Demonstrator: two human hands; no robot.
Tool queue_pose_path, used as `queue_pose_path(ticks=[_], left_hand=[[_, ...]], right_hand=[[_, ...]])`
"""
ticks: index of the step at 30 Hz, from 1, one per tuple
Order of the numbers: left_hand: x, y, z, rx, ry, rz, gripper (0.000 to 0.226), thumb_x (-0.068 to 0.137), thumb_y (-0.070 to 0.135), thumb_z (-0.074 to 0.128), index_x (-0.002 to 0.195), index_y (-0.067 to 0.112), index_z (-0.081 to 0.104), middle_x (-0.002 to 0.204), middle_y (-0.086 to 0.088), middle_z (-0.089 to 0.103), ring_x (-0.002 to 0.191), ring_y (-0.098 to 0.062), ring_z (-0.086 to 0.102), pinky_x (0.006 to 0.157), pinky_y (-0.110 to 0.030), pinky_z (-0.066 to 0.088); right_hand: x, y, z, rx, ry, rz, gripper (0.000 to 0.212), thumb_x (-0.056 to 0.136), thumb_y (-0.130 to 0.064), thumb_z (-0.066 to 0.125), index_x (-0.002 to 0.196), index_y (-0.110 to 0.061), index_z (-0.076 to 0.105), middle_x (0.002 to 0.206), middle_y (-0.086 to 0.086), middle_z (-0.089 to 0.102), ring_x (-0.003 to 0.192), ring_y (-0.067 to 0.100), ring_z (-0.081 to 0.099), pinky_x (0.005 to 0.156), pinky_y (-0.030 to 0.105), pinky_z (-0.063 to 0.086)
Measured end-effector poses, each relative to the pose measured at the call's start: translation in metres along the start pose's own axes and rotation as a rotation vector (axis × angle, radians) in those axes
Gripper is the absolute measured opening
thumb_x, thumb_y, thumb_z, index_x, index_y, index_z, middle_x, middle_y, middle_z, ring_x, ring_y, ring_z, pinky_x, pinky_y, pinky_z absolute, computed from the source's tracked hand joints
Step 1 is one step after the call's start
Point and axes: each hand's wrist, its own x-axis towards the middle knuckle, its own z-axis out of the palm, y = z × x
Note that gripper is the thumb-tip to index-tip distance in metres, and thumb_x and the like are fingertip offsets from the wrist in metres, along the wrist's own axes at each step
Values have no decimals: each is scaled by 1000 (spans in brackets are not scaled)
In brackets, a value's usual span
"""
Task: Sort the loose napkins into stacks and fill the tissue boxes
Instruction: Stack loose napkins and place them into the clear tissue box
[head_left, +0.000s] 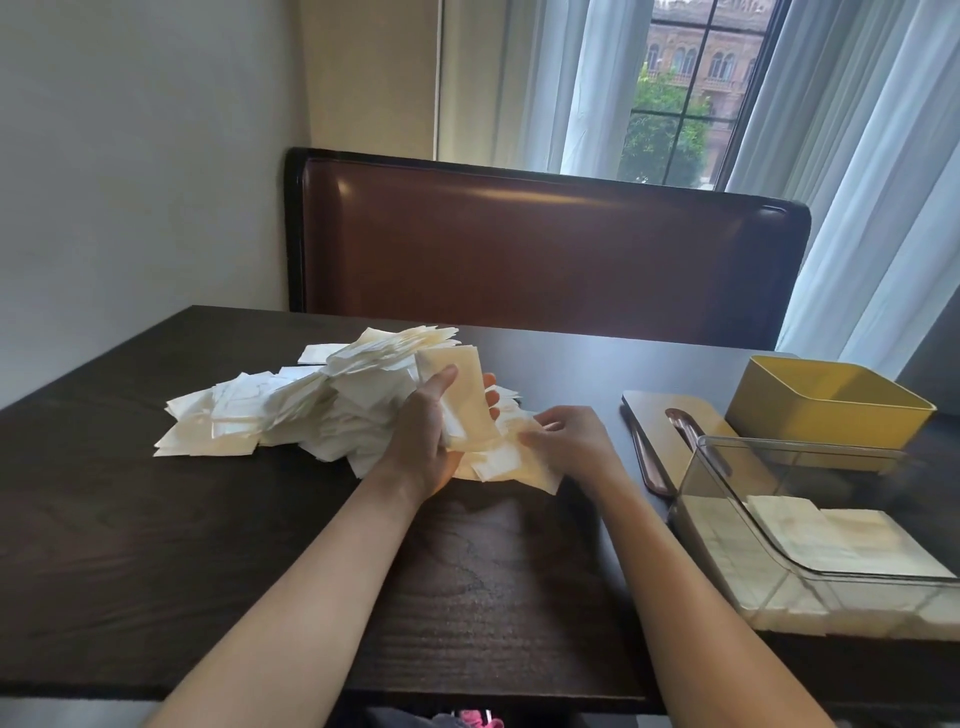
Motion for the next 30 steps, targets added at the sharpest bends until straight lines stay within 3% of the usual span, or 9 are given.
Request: queue_pose_path(ticks=[3,7,9,14,18,22,24,27,30], left_hand=[[1,-3,-2,19,7,10,37,102,32,52,131,10,58,103,-10,76,89,-24,73,78,-39,56],[-1,-4,2,44,3,9,30,102,32,55,121,10,63,101,-11,76,85,-23,74,73,-36,59],[-1,-5,4,79,9,14,34,101,34,55,119,7,64,102,-12,75,85,-22,73,72,-35,59],[-5,-8,7,155,-20,16,62,98,48,56,128,-7,59,110,-22,68,93,-27,70,74,-36,59],[-6,-11,8,178,-130,-40,66,99,62,43,126,5,65,123,-20,68,111,-35,66,101,-49,51],[-6,-16,12,139,-243,-196,68,100,68,23,114,19,68,101,-8,74,87,-21,72,77,-36,53],[-8,-19,15,136,-256,-221,69,100,67,23,113,17,68,98,-9,72,83,-21,69,75,-35,52],[-11,-21,14,135,-325,-224,56,100,57,37,120,12,64,98,-11,67,83,-24,66,70,-36,53],[-13,-19,14,152,-294,-247,42,105,33,40,131,4,57,102,-15,66,87,-27,66,77,-39,54]], right_hand=[[-2,0,-5,205,77,-4,6,81,-16,78,83,-11,75,82,0,72,86,20,70,78,34,58],[-6,-10,-11,336,270,-94,12,84,-20,75,92,-12,73,82,-6,67,79,10,64,70,22,52],[-10,-16,-13,472,306,-138,8,88,-19,72,94,-15,69,86,-5,65,83,14,62,72,25,55],[-23,-31,-24,857,26,-207,9,97,-22,59,105,-20,62,93,1,64,82,18,67,70,33,60],[-32,-39,-19,763,-37,-249,14,99,-21,57,91,-18,68,72,-6,67,66,11,65,57,25,55],[-28,-36,-4,626,14,-255,17,94,-21,65,80,-18,75,79,-4,69,75,11,63,62,23,52],[-26,-33,0,617,48,-215,20,92,-23,67,75,-15,74,81,-2,69,77,14,63,63,25,50],[-26,-32,4,604,107,-145,33,92,-24,68,62,-13,65,63,-7,62,66,12,58,54,20,44],[-26,-34,3,586,89,-97,29,97,-29,61,71,-17,68,67,-5,62,59,7,61,48,17,47]])
